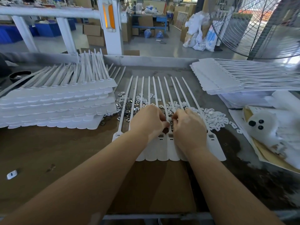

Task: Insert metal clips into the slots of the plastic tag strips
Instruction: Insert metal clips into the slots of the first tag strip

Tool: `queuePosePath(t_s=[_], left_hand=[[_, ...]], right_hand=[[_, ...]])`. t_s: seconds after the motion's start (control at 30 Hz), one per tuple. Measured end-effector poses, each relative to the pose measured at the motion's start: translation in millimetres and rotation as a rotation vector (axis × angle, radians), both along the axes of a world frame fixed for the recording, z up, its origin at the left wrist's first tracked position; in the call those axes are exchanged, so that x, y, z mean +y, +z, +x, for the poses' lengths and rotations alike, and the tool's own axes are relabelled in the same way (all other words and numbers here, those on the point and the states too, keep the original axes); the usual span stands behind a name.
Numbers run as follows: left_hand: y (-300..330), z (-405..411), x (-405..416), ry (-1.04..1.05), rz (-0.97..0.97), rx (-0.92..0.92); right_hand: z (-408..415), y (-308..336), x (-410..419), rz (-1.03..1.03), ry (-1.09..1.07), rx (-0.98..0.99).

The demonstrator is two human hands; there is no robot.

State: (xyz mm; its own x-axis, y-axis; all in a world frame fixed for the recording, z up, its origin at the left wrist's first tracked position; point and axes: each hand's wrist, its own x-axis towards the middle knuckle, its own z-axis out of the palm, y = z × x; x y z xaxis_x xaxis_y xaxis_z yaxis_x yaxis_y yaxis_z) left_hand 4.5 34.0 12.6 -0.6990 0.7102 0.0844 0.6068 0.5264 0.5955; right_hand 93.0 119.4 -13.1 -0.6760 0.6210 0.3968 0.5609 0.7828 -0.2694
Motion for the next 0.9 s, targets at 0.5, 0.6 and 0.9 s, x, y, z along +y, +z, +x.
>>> queuePosePath(t_s=[0.5,0.6,0.9], left_hand=[[1.9,-0.4,-3.9,-0.028,0.078,-0.031],[3.5,-5.3,-12.4,0.023,0.211,-0.143],[8.4,-30.7,-50.4,0.073,0.31,-0.378]], right_hand=[[0.3,0.2,0.0,-0.014,0.013,0.012],[0.3,0.2,0.4,-0.015,0.017,0.014],[0.0,-1.8,1.8,-0.005,0.026,0.029]])
